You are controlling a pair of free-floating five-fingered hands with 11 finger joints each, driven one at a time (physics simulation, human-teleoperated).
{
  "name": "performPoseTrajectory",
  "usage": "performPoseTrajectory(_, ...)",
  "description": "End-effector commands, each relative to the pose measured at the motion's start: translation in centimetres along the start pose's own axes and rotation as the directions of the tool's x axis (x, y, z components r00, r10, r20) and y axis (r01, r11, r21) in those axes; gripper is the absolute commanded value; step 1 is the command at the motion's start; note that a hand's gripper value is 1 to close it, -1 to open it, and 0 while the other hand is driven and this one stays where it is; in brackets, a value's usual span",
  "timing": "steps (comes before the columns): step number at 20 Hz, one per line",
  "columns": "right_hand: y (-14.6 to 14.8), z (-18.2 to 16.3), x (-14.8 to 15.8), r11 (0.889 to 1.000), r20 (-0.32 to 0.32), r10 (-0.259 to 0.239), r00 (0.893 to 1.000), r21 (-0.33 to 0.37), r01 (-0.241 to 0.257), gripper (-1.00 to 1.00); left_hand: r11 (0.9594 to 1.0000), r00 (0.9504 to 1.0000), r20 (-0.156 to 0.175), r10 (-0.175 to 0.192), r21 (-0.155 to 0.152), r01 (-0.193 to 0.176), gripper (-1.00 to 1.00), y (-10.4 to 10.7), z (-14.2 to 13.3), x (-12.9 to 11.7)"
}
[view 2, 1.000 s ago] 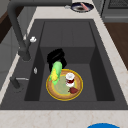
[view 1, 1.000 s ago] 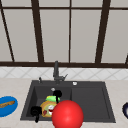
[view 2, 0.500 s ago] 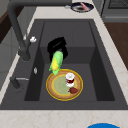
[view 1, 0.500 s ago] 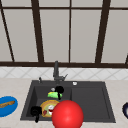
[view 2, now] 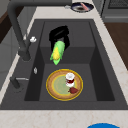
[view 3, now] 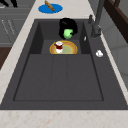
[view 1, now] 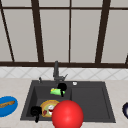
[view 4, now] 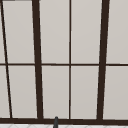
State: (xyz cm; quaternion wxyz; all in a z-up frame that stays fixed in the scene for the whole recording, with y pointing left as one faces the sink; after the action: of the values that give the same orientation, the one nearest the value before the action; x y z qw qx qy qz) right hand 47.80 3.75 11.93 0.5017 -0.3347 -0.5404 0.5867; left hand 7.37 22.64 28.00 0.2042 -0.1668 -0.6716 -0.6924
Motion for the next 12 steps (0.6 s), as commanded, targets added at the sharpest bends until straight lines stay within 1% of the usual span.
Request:
performPoseTrajectory(1,0.0,0.1,0.0,1.000,-0.009,-0.002,1.000,-0.001,0.002,1.00,1.0000,1.0000,0.000,0.000,0.000,0.000,0.00,0.0,0.0,0.0)
performPoseTrajectory(5,-0.2,0.3,-0.3,1.000,-0.003,0.006,1.000,-0.006,-0.006,1.00,1.0000,1.0000,0.000,0.000,0.000,0.000,0.00,0.0,0.0,0.0)
performPoseTrajectory(7,-1.1,1.4,-1.3,0.999,-0.017,0.012,1.000,-0.036,-0.013,1.00,1.0000,1.0000,0.000,0.000,0.000,0.000,0.00,0.0,0.0,0.0)
performPoseTrajectory(9,-2.1,2.3,-1.7,0.998,-0.028,0.014,1.000,-0.057,-0.016,1.00,1.0000,1.0000,0.000,0.000,0.000,0.000,0.00,0.0,0.0,0.0)
performPoseTrajectory(12,-3.0,3.6,-2.4,0.999,-0.040,0.011,0.999,-0.049,-0.013,1.00,1.0000,1.0000,0.000,0.000,0.000,0.000,0.00,0.0,0.0,0.0)
